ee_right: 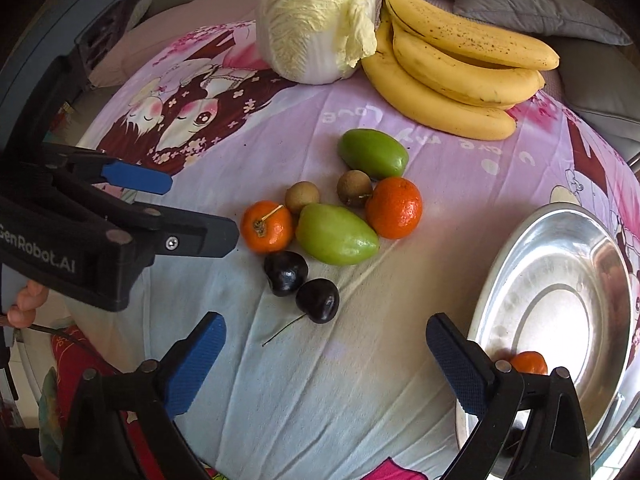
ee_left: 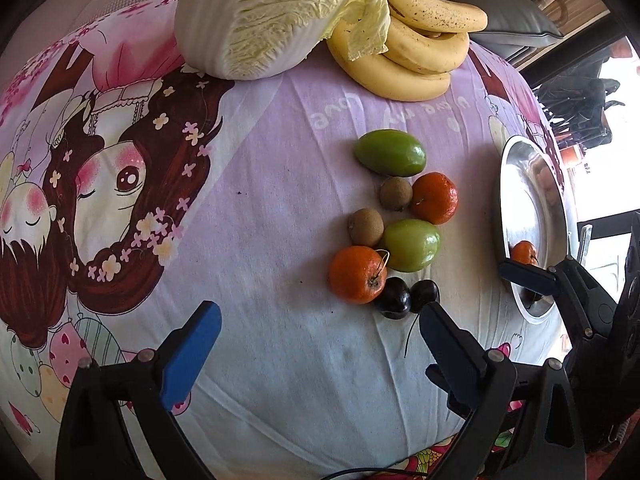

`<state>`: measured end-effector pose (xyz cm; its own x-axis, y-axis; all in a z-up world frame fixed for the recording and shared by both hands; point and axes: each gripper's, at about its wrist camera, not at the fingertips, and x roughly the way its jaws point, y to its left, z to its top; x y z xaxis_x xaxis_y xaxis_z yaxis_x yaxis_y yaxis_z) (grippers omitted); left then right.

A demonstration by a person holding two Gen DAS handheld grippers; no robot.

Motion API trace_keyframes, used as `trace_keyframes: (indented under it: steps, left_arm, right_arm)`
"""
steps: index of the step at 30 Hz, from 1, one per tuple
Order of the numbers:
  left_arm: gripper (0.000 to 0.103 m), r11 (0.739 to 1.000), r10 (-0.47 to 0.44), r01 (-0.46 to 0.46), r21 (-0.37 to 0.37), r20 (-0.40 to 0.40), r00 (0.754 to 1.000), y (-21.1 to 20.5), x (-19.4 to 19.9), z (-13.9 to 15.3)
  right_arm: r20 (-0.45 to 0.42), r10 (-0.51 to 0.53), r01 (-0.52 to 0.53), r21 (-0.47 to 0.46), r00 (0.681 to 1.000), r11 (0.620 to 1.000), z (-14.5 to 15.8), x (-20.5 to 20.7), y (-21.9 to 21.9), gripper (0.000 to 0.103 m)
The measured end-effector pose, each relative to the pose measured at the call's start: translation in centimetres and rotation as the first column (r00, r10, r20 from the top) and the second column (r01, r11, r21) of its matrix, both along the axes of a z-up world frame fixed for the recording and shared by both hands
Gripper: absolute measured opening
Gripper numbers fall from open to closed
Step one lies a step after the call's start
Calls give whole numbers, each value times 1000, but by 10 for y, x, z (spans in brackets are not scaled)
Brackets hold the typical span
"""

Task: Organize fruits
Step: 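Grasp a second tangerine with the left gripper while the right gripper grasps a dark plum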

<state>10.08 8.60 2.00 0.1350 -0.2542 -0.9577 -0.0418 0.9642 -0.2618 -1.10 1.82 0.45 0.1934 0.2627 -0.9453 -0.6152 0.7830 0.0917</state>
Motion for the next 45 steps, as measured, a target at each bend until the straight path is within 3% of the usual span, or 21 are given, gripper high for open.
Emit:
trace_keyframes:
  steps: [8,18,20,34,45]
  left_arm:
    - [61,998,-44,43,-51,-15,999,-14,14,-9]
    - [44,995,-77,74,-62,-34,996,-32,27,-22]
    - [36,996,-73,72,-44,-27,997,-33,29,-22]
    - [36,998,-48,48,-35,3,999,-30,19,-2]
    - [36,994,-104,105,-15,49,993,-72,31,28]
  right_arm:
    - [-38,-3,4,23,999,1000,-15,10,-3,57]
    - [-82,22,-17,60,996,998,-23,10,1,26]
    - [-78,21,-16,64,997,998,-22,9,0,26]
    - [-40,-37,41,106,999,994,10,9,-33,25]
    - [23,-166,162,135,986,978,41,23,-99,25]
